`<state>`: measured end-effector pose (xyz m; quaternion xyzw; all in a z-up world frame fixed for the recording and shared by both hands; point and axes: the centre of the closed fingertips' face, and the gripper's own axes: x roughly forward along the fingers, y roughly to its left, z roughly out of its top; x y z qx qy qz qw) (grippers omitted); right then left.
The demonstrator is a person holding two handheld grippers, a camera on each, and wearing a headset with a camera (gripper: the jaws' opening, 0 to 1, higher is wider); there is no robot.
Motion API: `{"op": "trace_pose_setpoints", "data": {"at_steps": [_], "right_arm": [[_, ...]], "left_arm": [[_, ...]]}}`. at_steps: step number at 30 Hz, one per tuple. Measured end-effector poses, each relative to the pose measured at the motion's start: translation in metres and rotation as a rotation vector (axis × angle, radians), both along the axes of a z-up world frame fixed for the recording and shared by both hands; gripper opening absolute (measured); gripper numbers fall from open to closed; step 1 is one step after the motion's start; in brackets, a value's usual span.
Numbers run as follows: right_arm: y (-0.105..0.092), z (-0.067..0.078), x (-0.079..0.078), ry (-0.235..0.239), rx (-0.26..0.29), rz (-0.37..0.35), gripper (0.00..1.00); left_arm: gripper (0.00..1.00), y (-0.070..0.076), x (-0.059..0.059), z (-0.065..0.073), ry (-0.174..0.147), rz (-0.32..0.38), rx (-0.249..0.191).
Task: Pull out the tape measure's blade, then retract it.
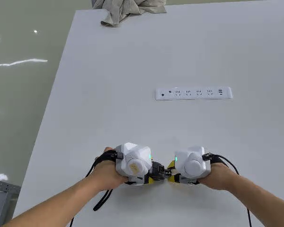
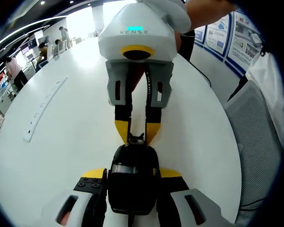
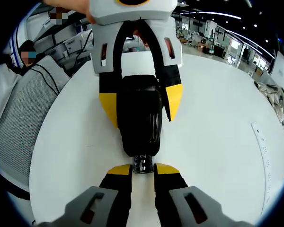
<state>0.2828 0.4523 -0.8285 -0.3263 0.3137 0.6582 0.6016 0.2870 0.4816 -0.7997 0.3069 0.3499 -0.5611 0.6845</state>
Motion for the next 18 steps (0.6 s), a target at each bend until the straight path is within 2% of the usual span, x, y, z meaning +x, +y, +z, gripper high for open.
{"op": "trace_pose_setpoints", "data": {"at_steps": [18], "right_arm": [[-0.0004, -0.0002, 0.001, -0.014, -0.012, 0.028, 0.15]], "left_arm": [[0.37, 0.0009, 0.0, -0.0021, -0.016, -0.014, 0.023]]}}
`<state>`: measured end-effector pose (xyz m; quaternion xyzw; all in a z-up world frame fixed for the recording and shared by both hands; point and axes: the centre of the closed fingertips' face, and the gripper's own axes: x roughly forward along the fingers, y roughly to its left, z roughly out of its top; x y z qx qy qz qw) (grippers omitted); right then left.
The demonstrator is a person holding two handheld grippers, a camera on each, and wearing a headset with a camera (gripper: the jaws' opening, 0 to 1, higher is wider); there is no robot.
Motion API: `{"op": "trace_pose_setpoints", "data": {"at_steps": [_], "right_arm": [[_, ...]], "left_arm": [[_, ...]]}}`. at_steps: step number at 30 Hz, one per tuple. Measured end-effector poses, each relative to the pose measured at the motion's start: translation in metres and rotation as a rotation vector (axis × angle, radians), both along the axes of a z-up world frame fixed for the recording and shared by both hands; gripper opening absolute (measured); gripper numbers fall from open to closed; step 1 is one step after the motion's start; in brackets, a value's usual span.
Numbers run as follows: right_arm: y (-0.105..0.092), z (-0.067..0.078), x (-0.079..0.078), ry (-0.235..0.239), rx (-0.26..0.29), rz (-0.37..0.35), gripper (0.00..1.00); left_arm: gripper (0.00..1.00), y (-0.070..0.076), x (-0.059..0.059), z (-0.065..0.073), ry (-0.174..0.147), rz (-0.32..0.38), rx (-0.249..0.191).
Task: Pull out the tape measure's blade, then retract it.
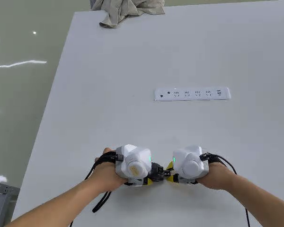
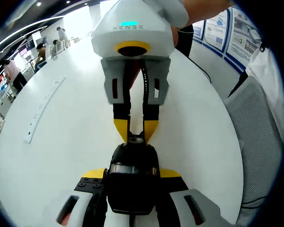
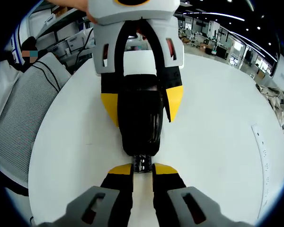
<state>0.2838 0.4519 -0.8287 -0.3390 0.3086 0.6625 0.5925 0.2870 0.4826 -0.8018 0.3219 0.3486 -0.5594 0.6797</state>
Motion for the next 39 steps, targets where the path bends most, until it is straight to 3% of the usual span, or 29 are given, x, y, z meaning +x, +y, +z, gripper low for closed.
{"op": "trace_pose_setpoints", "data": {"at_steps": [24, 39], "right_arm": [[-0.017, 0.001, 0.002, -0.022, -0.015, 0.01, 0.14], [-0.038, 0.001, 0.003, 0.001, -0.026, 0.005, 0.14]], "left_arm": [[0.36, 0.001, 0.001, -0.001, 0.017, 0.012, -0.003], [0.36, 0.0, 0.001, 0.0, 0.019, 0.009, -0.006]]}}
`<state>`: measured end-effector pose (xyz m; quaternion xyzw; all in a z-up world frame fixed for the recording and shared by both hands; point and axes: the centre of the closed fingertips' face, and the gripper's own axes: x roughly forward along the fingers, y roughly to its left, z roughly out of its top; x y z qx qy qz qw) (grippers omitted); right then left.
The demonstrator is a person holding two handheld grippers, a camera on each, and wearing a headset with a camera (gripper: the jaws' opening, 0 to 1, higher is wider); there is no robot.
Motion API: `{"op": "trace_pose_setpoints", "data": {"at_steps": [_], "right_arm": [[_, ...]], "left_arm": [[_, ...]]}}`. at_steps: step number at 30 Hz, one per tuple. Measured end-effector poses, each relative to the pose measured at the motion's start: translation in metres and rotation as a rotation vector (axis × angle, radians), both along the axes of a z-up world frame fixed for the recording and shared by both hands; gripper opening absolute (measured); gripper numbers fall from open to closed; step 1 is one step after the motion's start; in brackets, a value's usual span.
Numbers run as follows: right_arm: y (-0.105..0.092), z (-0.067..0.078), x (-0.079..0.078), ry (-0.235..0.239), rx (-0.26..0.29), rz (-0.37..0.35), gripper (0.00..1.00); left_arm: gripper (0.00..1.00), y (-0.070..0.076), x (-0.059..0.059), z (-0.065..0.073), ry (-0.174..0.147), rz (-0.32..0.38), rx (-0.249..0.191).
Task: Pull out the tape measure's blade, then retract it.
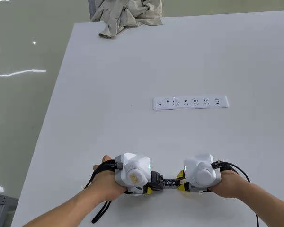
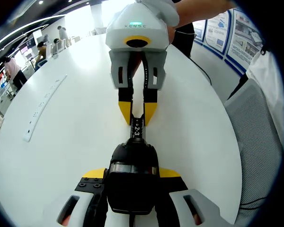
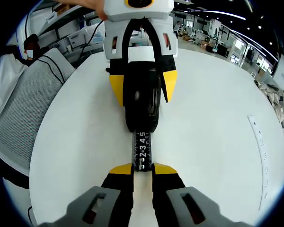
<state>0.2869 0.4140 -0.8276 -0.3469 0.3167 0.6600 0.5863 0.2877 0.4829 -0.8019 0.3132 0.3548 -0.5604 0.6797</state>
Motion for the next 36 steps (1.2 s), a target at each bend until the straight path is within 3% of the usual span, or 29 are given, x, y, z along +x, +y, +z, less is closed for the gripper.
{"op": "trace_pose_setpoints", "data": {"at_steps": [36], "right_arm": [[-0.05, -0.001, 0.003, 0.009, -0.023, -0.017, 0.13]], "left_arm": [[0.36, 0.0, -0.001, 0.0, 0.006, -0.017, 0.017]]}}
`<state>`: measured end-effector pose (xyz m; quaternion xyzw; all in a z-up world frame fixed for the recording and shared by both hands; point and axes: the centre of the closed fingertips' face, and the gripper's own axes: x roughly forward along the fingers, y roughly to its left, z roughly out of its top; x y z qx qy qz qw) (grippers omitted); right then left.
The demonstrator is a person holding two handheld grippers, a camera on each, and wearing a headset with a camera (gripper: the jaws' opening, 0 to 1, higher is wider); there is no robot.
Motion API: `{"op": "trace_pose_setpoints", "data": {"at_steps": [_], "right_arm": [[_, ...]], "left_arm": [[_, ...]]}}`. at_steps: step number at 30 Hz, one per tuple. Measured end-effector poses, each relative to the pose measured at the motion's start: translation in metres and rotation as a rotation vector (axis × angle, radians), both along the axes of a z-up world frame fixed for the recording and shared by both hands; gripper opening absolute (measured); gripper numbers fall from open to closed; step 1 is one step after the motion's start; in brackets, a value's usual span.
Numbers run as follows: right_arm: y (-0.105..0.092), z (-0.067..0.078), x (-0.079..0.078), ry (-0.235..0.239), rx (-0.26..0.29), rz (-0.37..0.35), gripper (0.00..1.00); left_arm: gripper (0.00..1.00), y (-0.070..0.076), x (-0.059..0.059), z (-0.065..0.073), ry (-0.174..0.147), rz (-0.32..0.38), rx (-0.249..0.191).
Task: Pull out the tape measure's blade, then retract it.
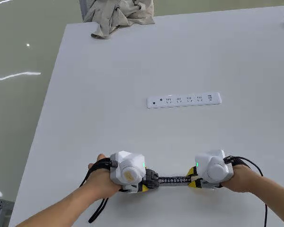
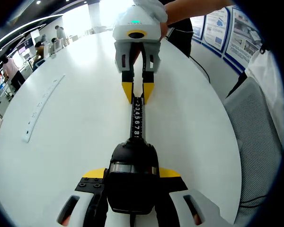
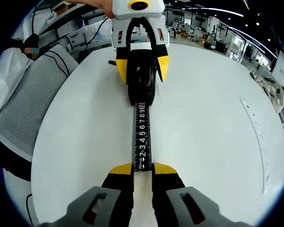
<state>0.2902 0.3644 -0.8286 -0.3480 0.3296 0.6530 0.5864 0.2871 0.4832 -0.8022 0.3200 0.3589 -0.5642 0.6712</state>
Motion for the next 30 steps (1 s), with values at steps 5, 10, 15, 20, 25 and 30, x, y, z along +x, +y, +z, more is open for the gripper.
{"op": "trace_pose_setpoints", "data": {"at_steps": [5, 10, 15, 20, 25, 30], "right_arm": [[-0.008, 0.001, 0.001, -0.003, -0.003, 0.001, 0.13], [-0.017, 0.001, 0.002, -0.003, -0.007, -0.007, 0.13], [-0.023, 0.001, 0.002, -0.006, -0.01, -0.01, 0.13], [-0.029, 0.002, 0.002, -0.007, -0.013, -0.015, 0.13], [-0.035, 0.002, 0.003, -0.009, -0.016, -0.019, 0.13], [-0.041, 0.002, 0.003, -0.008, -0.021, -0.025, 0.13]], "left_arm": [[0.36, 0.0, 0.0, 0.0, 0.001, 0.001, 0.0], [0.36, 0.0, 0.001, 0.0, 0.002, -0.001, 0.0], [0.36, 0.0, 0.001, 0.0, 0.004, -0.002, 0.002], [0.36, 0.0, 0.001, 0.0, 0.005, -0.003, 0.003], [0.36, 0.0, 0.0, 0.0, 0.005, -0.002, 0.004], [0.36, 0.0, 0.0, -0.001, 0.005, -0.004, 0.005]]}}
